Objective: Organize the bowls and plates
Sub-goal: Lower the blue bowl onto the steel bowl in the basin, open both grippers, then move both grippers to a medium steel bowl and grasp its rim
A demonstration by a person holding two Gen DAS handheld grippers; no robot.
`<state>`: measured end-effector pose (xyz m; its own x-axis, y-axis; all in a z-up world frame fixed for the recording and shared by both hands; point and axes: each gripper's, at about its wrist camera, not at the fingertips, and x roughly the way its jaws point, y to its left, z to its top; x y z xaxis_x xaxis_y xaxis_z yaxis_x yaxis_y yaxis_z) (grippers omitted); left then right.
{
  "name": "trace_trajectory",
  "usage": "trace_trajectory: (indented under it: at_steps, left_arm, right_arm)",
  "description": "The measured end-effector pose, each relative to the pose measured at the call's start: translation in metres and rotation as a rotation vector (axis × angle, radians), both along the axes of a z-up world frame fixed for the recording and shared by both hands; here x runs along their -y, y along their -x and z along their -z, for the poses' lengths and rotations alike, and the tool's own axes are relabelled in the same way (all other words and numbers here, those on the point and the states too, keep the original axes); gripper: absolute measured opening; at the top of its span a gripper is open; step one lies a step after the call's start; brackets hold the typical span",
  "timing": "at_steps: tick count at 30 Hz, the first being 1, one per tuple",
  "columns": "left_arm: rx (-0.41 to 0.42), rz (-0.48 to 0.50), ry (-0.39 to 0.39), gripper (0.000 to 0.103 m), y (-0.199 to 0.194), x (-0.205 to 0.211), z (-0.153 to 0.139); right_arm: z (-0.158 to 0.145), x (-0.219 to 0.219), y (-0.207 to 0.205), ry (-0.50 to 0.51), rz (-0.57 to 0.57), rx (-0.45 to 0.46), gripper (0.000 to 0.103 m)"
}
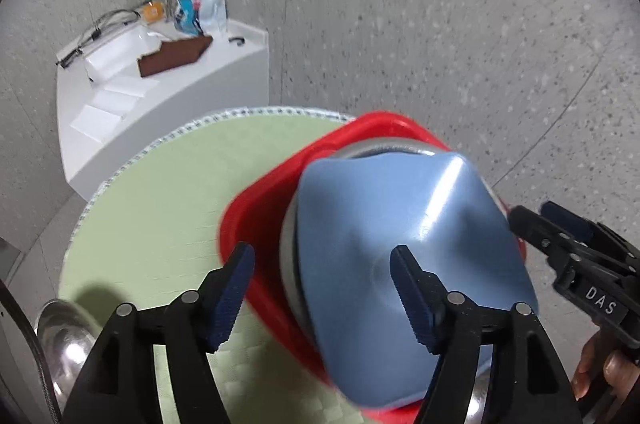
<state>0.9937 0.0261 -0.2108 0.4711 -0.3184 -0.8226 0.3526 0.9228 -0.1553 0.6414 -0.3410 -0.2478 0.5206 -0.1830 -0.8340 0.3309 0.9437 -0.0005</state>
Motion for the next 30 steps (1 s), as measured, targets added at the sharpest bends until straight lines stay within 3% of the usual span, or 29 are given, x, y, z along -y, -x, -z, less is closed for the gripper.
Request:
trace_trajectory:
  at_steps: [4,10,15,21,25,30]
  left_arm:
    - [0.104,-0.01,0.003,0.077,0.043,-0.018,-0.022]
    - [0.185,-0.001,0.007,0.084,0.117,-0.032,-0.02]
    - [0.204,0.051,-0.012,0.085,0.169,-0.029,-0.001]
    - [0.161,0.128,-0.041,0.084,0.21,-0.015,0.028]
    - [0.102,0.176,-0.068,0.077,0.222,0.003,0.049]
    - [0.029,0.228,-0.091,0.052,0.232,0.02,0.066]
  right_arm:
    - [-0.023,-0.014,0.04,0.032,0.023,0.061,0.076]
    - [-0.021,-0.029,0.104,0.006,0.092,0.093,0.076]
    - [0.004,-0.035,0.139,-0.024,0.132,0.079,0.076]
    - [0.038,-0.037,0.169,-0.063,0.165,0.03,0.076]
    - [0.059,-0.035,0.18,-0.121,0.18,0.001,0.075]
    - [0.08,-0.027,0.186,-0.211,0.197,-0.027,0.059]
